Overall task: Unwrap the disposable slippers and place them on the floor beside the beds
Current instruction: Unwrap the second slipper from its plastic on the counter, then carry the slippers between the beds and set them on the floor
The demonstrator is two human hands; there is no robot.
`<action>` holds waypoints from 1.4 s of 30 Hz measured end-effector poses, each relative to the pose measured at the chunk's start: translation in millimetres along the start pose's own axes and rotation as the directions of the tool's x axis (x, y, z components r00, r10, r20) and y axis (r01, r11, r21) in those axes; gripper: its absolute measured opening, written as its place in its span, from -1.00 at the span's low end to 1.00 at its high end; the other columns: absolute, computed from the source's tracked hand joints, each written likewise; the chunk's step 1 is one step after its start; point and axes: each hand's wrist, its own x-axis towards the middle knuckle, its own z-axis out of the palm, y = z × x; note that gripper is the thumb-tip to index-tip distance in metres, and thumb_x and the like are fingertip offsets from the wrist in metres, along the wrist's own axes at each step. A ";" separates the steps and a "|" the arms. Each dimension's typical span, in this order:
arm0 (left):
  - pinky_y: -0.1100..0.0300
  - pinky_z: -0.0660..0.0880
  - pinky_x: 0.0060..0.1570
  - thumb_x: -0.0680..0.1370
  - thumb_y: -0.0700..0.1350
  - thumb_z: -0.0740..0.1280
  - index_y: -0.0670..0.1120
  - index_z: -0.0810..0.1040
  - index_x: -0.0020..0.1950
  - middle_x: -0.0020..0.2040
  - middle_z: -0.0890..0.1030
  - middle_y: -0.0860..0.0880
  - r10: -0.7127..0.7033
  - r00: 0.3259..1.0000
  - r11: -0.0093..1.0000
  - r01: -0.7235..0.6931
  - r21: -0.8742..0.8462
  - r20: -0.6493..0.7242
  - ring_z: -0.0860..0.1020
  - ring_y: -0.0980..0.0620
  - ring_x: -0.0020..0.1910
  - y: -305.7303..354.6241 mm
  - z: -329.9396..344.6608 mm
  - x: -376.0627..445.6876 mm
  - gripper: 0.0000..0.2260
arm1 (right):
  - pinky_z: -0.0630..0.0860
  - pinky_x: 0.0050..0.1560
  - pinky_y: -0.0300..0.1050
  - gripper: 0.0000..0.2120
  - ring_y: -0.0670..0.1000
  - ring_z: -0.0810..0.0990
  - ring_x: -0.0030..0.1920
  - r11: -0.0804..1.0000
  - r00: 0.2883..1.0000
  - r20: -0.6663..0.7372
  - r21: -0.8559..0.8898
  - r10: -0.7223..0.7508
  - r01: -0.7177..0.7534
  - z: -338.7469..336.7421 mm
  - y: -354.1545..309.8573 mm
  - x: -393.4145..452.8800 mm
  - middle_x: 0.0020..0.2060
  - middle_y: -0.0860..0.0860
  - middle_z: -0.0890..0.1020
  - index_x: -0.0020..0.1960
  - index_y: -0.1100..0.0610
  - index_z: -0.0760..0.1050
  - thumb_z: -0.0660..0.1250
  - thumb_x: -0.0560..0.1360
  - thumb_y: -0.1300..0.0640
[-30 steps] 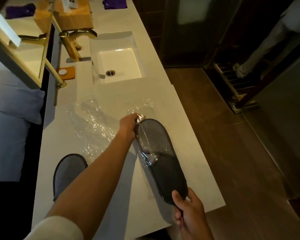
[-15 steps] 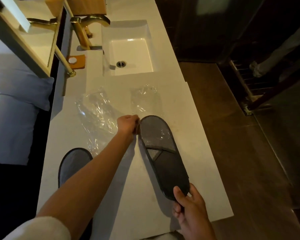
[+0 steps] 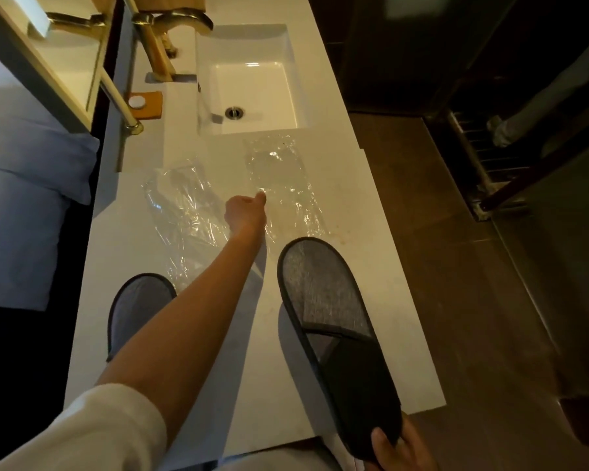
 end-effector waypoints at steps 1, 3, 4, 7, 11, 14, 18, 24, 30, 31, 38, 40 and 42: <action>0.21 0.44 -0.20 0.56 -0.05 0.36 -0.24 0.61 -0.05 -0.17 0.63 -0.10 0.039 0.999 0.999 -0.039 0.011 -0.025 0.57 -0.03 -0.22 0.0 -4.5 -7.9 -0.76 | 0.49 -0.06 -0.34 -0.50 0.07 0.57 0.23 0.992 0.991 0.046 0.024 0.126 -0.128 -2.2 3.1 7.2 0.32 0.19 0.45 0.39 0.36 0.35 0.19 0.49 0.60; 0.21 0.47 -0.17 0.57 -0.06 0.35 -0.20 0.57 0.13 -0.06 0.61 -0.06 0.081 0.996 0.994 -0.084 -0.070 -0.046 0.58 -0.03 -0.09 -0.3 -18.1 -31.6 -0.75 | 0.59 -0.34 -0.14 -0.48 0.19 0.66 -0.17 0.962 0.954 0.143 0.037 0.264 -0.271 -3.5 -4.1 15.0 0.05 0.22 0.57 0.29 0.11 0.45 0.33 0.41 0.50; 0.19 0.52 -0.13 0.58 -0.07 0.33 -0.18 0.56 0.14 -0.05 0.62 -0.05 0.096 0.995 0.987 -0.100 -0.128 -0.034 0.59 -0.04 -0.06 -0.7 -27.3 -48.5 -0.78 | 0.53 -0.55 -0.15 -0.51 0.14 0.60 -0.45 0.948 0.933 0.196 0.035 0.302 -0.315 0.1 -10.7 15.6 -0.21 0.23 0.57 0.20 0.08 0.48 0.39 0.33 0.41; 0.12 0.61 -0.03 0.60 -0.04 0.30 -0.17 0.56 0.13 -0.05 0.65 -0.08 0.067 0.994 0.970 -0.046 -0.238 0.082 0.64 -0.05 -0.05 -19.1 -51.2 -105.5 -0.77 | 0.34 -0.68 -0.25 -0.58 0.05 0.38 -0.69 0.948 0.916 0.276 0.050 0.290 -0.315 7.1 -6.6 18.2 -0.60 0.17 0.42 0.11 0.10 0.49 0.42 0.26 0.23; 0.01 0.65 0.04 0.64 0.08 0.23 -0.20 0.58 0.14 0.01 0.71 -0.25 -0.068 0.912 0.894 0.236 -0.382 0.405 0.70 -0.15 0.03 -50.6 -72.3 -177.9 -0.65 | 0.35 -0.62 -0.24 -0.59 0.00 0.40 -0.62 0.953 0.936 0.264 0.132 0.232 -0.273 25.9 -0.4 27.4 -0.51 0.14 0.51 0.10 0.08 0.54 0.44 0.27 0.25; 0.07 0.65 -0.02 0.64 -0.01 0.26 -0.19 0.57 0.22 0.03 0.74 -0.17 -0.097 0.866 0.854 0.326 -0.406 0.491 0.71 -0.10 0.05 -62.1 -76.7 -204.3 -0.70 | 0.37 -0.58 -0.21 -0.59 0.00 0.44 -0.58 0.975 0.932 0.313 0.065 0.184 -0.214 37.7 5.4 31.6 -0.43 0.13 0.60 0.12 0.13 0.56 0.47 0.27 0.27; 0.03 0.66 -0.04 0.59 -0.13 0.36 -0.11 0.56 0.24 0.09 0.71 -0.14 -0.131 0.899 0.879 0.300 -0.370 0.417 0.70 -0.09 0.04 -66.1 -81.7 -222.0 -0.76 | 0.54 -0.33 -0.07 -0.67 0.06 0.68 -0.27 0.956 0.888 0.403 -0.269 0.220 -0.115 38.0 9.1 39.6 -0.17 0.07 0.74 0.09 0.03 0.55 0.52 0.38 0.21; 0.01 0.67 -0.04 0.54 -0.12 0.41 -0.03 0.60 0.17 -0.01 0.75 -0.05 -0.103 0.891 0.890 0.280 -0.359 0.442 0.72 -0.04 -0.01 -80.4 -106.1 -238.8 -0.79 | 0.65 -0.15 -0.06 -0.79 0.00 0.72 -0.10 0.937 0.921 0.386 -0.340 0.060 0.081 47.1 -10.9 61.7 -0.10 0.00 0.74 0.06 0.02 0.59 0.35 0.51 -0.07; -0.02 0.65 0.00 0.48 -0.13 0.48 -0.10 0.63 0.18 0.05 0.74 -0.15 -0.152 0.895 0.802 0.360 -0.477 0.420 0.71 -0.13 0.05 -106.5 -150.1 -244.9 -0.73 | 0.68 -0.11 0.04 -0.88 0.06 0.74 -0.11 0.913 0.850 0.521 -0.304 -0.081 0.273 99.1 -5.3 47.3 -0.15 0.05 0.75 -0.09 0.01 0.66 0.43 0.47 -0.03; -0.05 0.65 0.02 0.48 -0.14 0.48 -0.12 0.64 0.16 0.04 0.74 -0.16 -0.157 0.907 0.793 0.351 -0.497 0.390 0.71 -0.14 0.05 -111.0 -161.7 -244.5 -0.74 | 0.68 -0.09 0.07 -0.88 0.07 0.74 -0.10 0.904 0.837 0.543 -0.321 -0.068 0.282 108.8 0.7 41.9 -0.15 0.06 0.74 -0.09 0.00 0.66 0.42 0.47 -0.03; -0.18 0.60 0.12 0.50 -0.08 0.43 -0.22 0.65 0.10 0.04 0.71 -0.28 -0.237 0.954 0.624 0.293 -0.724 0.182 0.68 -0.25 0.06 -169.3 -291.4 -254.8 -0.74 | 0.66 -0.03 0.11 -0.86 0.14 0.72 -0.05 0.819 0.697 0.714 -0.435 0.061 0.374 195.7 75.7 -23.8 -0.14 0.13 0.74 -0.09 0.07 0.66 0.43 0.46 0.01; -0.16 0.60 0.08 0.46 -0.07 0.43 -0.25 0.65 0.01 -0.02 0.70 -0.30 -0.232 0.969 0.596 0.209 -0.775 0.083 0.68 -0.24 -0.01 -196.8 -341.5 -263.4 -0.74 | 0.65 -0.08 0.03 -0.82 0.12 0.73 -0.06 0.775 0.653 0.747 -0.483 0.121 0.409 226.6 109.9 -53.8 -0.15 0.10 0.75 -0.08 0.05 0.66 0.45 0.40 -0.04; -0.01 0.62 -0.13 0.46 -0.08 0.42 -0.25 0.63 -0.06 -0.15 0.71 -0.22 -0.234 0.972 0.587 0.149 -0.796 0.009 0.69 -0.14 -0.13 -227.7 -394.3 -272.0 -0.77 | 0.64 0.00 0.14 -0.77 0.15 0.72 -0.04 0.736 0.619 0.759 -0.534 0.201 0.417 257.1 149.4 -88.0 -0.13 0.12 0.74 -0.06 0.06 0.66 0.46 0.38 -0.07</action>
